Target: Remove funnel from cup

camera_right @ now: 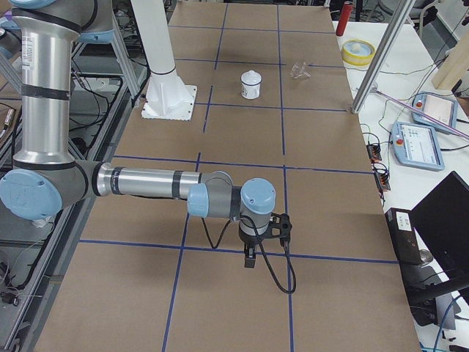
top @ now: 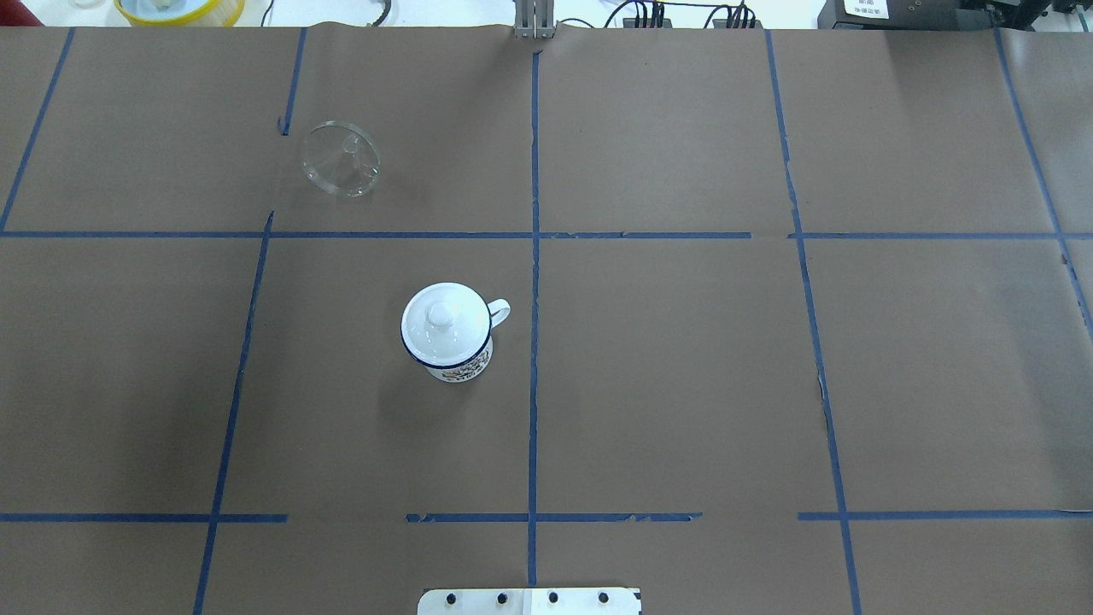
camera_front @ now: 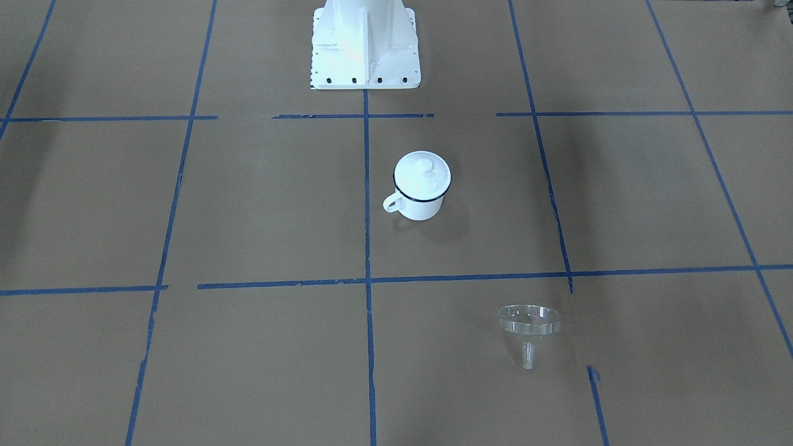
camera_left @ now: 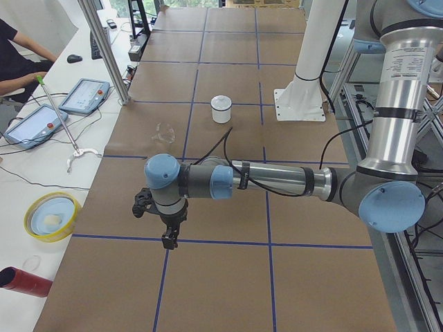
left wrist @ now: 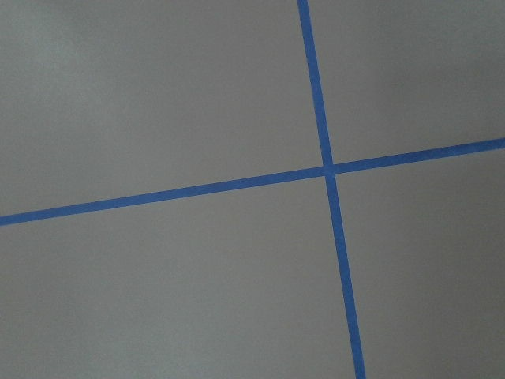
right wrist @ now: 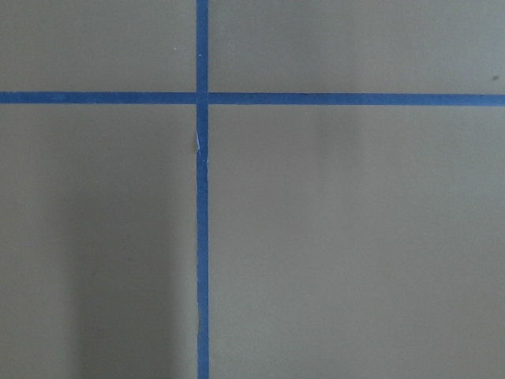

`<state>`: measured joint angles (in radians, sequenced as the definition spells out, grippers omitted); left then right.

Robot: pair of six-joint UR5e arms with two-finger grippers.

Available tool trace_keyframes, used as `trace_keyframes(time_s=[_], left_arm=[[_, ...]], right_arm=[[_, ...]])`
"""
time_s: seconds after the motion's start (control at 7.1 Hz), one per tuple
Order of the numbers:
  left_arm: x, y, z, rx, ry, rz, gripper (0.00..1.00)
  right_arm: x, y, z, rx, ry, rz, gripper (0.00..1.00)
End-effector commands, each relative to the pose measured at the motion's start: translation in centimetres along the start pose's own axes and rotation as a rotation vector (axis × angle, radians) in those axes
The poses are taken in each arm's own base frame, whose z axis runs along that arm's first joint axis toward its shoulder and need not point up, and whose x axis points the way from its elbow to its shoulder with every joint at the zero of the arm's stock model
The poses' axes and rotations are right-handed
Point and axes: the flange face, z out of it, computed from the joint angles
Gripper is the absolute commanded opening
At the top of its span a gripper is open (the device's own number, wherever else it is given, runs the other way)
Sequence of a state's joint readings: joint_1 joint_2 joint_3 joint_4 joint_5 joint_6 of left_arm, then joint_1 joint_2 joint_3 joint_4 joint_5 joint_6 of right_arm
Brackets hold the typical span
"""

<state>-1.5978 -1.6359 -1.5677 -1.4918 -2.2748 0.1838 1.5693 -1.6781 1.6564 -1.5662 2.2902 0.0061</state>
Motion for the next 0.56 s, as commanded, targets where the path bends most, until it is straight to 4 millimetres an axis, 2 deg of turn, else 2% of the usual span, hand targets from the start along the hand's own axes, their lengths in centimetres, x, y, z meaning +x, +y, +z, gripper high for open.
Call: trace_keyframes(time_s=[0.0,0.42], left_arm=[[-0.2,0.1,0.3,-0.005,0.001,-0.003,1.0],[-1.0,1.2,1.0,-0.018,0.005,-0.019,1.0]], right_arm=[[-0.1,-0.1,-0.1,0.001,0.0,-0.001,1.0],[0.0,0.0,0.0,0.0,0.0,0.0,1.0]])
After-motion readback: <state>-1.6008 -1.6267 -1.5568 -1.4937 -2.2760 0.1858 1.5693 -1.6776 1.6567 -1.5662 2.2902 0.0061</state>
